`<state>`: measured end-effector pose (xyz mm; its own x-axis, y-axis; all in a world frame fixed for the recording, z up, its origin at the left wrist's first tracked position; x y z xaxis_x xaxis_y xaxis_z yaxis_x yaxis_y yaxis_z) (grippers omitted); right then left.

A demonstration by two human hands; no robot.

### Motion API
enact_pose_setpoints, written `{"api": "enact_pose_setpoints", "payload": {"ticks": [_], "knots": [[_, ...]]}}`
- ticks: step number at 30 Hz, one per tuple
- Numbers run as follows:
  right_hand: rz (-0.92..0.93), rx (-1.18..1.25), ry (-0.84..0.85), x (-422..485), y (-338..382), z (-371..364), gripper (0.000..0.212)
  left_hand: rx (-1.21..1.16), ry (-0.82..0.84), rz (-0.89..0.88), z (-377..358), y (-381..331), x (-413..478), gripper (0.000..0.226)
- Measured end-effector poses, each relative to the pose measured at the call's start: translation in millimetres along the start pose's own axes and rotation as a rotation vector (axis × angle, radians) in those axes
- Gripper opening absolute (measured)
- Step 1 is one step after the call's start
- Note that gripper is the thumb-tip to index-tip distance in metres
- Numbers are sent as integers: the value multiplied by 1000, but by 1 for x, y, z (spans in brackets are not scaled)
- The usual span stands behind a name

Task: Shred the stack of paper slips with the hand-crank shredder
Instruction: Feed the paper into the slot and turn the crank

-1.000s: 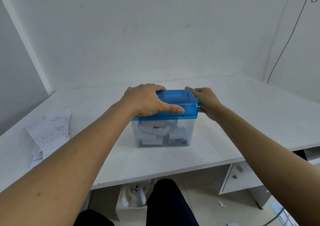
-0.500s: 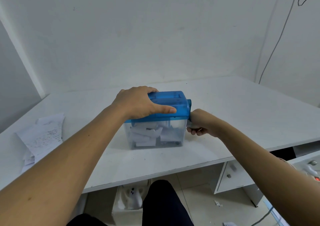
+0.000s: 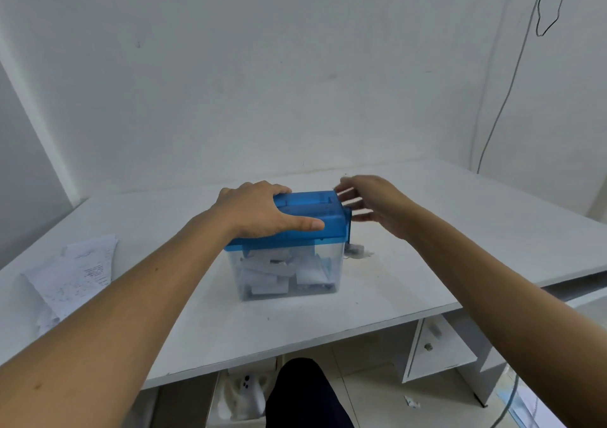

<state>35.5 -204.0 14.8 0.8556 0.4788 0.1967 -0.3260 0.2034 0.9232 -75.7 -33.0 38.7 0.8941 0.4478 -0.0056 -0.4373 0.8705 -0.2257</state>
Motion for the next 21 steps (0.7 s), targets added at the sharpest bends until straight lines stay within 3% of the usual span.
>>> {"api": "enact_pose_setpoints", "payload": {"ticks": [3, 6, 9, 15, 21], "knots": [[119, -89, 29, 3, 26, -7, 27, -7, -40, -19, 5, 0, -3, 128], [241, -184, 39, 2, 51, -22, 23, -216, -92, -25, 15, 10, -10, 120], [330, -267, 70, -4, 73, -44, 20, -404, -164, -16, 34, 31, -17, 87], [505, -257, 144, -24, 112, -101, 10, -484, -282, 87, 58, 123, -37, 30], [621, -142, 214, -42, 133, -175, 10, -599, -330, 307, 40, 223, -63, 12]]}}
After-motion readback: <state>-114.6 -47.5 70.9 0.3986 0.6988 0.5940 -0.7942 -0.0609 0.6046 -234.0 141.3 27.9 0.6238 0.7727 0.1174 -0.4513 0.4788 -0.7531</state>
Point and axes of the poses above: each hand's wrist, its own x-axis towards the middle knuckle, its own z-axis out of the back of the hand, y = z × x, the point moved 6 cm from there along x, towards the middle knuckle, and after that the axes turned 12 degrees about z, right-handed, at the moved point
